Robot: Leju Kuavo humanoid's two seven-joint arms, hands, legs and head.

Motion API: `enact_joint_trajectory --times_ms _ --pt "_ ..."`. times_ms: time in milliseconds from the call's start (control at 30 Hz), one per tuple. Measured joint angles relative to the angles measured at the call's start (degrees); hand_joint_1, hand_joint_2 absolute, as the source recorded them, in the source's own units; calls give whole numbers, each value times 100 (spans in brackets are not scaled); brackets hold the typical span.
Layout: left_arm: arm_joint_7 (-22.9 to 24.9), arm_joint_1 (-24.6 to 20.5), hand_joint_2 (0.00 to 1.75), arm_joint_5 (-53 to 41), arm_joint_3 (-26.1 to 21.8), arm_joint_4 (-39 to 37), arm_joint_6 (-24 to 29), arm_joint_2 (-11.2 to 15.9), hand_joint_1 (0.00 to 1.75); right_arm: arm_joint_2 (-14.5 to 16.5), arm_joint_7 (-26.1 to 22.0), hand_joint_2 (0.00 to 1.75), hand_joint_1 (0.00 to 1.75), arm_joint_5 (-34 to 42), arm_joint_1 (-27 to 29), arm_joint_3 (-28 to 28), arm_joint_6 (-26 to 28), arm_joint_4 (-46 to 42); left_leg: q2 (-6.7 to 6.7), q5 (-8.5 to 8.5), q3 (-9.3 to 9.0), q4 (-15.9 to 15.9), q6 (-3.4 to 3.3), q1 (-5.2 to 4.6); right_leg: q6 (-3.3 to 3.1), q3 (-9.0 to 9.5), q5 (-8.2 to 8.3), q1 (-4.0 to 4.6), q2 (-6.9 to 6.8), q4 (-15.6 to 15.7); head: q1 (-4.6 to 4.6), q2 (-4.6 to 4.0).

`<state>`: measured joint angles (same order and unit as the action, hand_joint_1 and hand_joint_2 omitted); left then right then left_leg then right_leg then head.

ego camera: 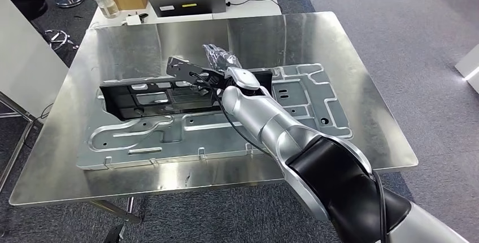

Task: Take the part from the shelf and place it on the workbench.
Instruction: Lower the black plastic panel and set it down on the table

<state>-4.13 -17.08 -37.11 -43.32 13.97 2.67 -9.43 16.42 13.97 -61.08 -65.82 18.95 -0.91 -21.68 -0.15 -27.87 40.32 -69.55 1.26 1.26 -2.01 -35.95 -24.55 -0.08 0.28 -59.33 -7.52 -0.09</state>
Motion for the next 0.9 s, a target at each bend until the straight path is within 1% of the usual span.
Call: enact_joint_trajectory --times_ms 33,67,100,167,200,233,267,300,367,400,433,467,500,533,567,600,633,667,700,733,767,800,867,900 --pt "0 -6 0 2 0 0 0 2 0 3 0 0 0 -8 -4 0 3 -2 -1 169 -210 413 -30 -11 10 0 -10 11 3 -11 -1 0" --pt "1 -13 0 3 0 0 0 3 0 5 0 0 0 -21 -7 0 5 -3 -4 282 -375 758 -59 -25 24 -6 -19 21 6 -25 -2 0" --pt "2 -17 0 5 0 0 -1 4 0 8 0 0 0 -38 -9 0 6 -3 -8 331 -474 970 -83 -40 46 -17 -20 27 7 -31 -2 0" --pt "5 -16 0 6 0 0 -2 2 0 10 1 0 0 -74 -7 0 5 -2 -14 327 -495 1057 -116 -61 99 -32 -5 28 7 -24 -2 0" --pt "7 -13 0 6 0 -1 -5 -2 0 10 2 0 0 -84 -7 0 6 -3 -9 345 -503 1076 -143 -43 129 -37 -11 25 4 -22 -1 0" --pt "7 -14 0 6 -1 -1 -8 -4 0 10 2 0 0 -90 -12 0 7 -3 -4 364 -516 1106 -175 -27 160 -53 -53 26 3 -64 -2 0" --pt "7 -18 0 6 -2 -2 -12 -7 0 10 2 0 0 -91 -23 0 8 -4 3 384 -530 1139 -209 -9 188 -100 -139 26 4 -175 -2 0" --pt "7 -23 0 6 -3 -2 -16 -9 0 10 -1 0 0 -91 -34 0 16 -4 9 399 -541 1163 -238 7 216 -216 -293 17 3 -436 -3 0" --pt "7 -24 0 8 -7 -2 -22 -8 0 8 -49 0 0 -84 -44 -1 72 -5 11 403 -537 1164 -260 2 258 -558 -639 -13 2 -1181 -4 0" --pt "6 -17 0 11 -9 -2 -25 -8 0 7 -108 0 0 -79 -43 -1 158 -11 10 401 -534 1156 -260 3 276 -715 -739 -33 0 -1505 -4 0" --pt "0 -5 0 18 -10 -2 -28 -8 0 6 -195 0 0 -82 -40 -2 297 -41 9 396 -532 1146 -256 5 288 -772 -720 -51 -3 -1609 -4 0" --pt "-13 6 0 27 -11 -2 -31 -9 0 7 -304 0 0 -93 -40 -2 509 -98 7 387 -531 1131 -246 10 296 -717 -594 -67 -7 -1488 -4 0" --pt "-31 17 0 37 -13 -2 -34 -11 0 8 -428 0 0 -114 -41 -2 776 -185 4 373 -532 1112 -229 17 301 -564 -390 -83 -13 -1170 -4 0" --pt "-52 25 0 45 -13 -2 -37 -13 0 11 -544 0 0 -142 -45 -2 1049 -298 1 356 -529 1092 -205 23 299 -366 -219 -92 -17 -767 -4 0" --pt "-72 29 0 49 -13 -2 -38 -15 0 19 -634 0 0 -166 -52 -2 1288 -414 -3 340 -518 1066 -176 16 291 -194 -99 -86 -19 -413 -5 0" --pt "-86 32 0 50 -14 -2 -38 -16 0 32 -694 0 0 -188 -54 -2 1454 -531 -5 334 -506 1054 -144 8 275 -85 -41 -79 -17 -180 -4 0" --pt "-98 38 0 50 -14 -2 -37 -16 0 44 -743 0 0 -212 -40 -2 1598 -651 -7 335 -497 1053 -114 0 253 -47 -50 -64 -13 -92 -4 0" --pt "-110 47 0 51 -14 -2 -34 -17 0 55 -796 0 0 -243 -8 -2 1757 -794 -7 344 -493 1061 -81 -6 222 -47 -46 -47 -8 -75 -3 0" --pt "-119 59 0 52 -15 -2 -31 -17 0 67 -853 0 0 -276 34 -2 1920 -948 -6 347 -495 1076 -47 1 184 -49 -36 -51 -4 -70 -2 0" --pt "-129 70 0 53 -15 -2 -26 -18 0 85 -902 0 0 -312 70 2 2094 -1123 -4 321 -487 1057 -18 8 145 -46 -23 -56 -3 -53 -3 0" --pt "-138 75 0 54 -15 -2 -21 -19 0 108 -935 0 0 -342 90 6 2225 -1289 -3 237 -442 948 8 11 102 -41 -10 -66 -3 -32 -2 0" --pt "-143 76 0 54 -15 -2 -15 -19 0 135 -945 0 0 -362 98 13 2290 -1424 -1 96 -348 727 26 12 68 -32 -1 -76 -5 -14 -1 0" --pt "-150 83 0 60 -15 -2 -4 -23 0 165 -1007 0 0 -393 177 36 2409 -1693 0 -272 -21 -7 43 11 25 -26 -2 -56 -10 -9 0 0" --pt "-157 98 0 70 -15 -2 7 -25 0 171 -1074 0 0 -396 273 61 2501 -1884 0 -392 132 -340 44 11 17 -26 -5 -39 -12 -12 -1 0"
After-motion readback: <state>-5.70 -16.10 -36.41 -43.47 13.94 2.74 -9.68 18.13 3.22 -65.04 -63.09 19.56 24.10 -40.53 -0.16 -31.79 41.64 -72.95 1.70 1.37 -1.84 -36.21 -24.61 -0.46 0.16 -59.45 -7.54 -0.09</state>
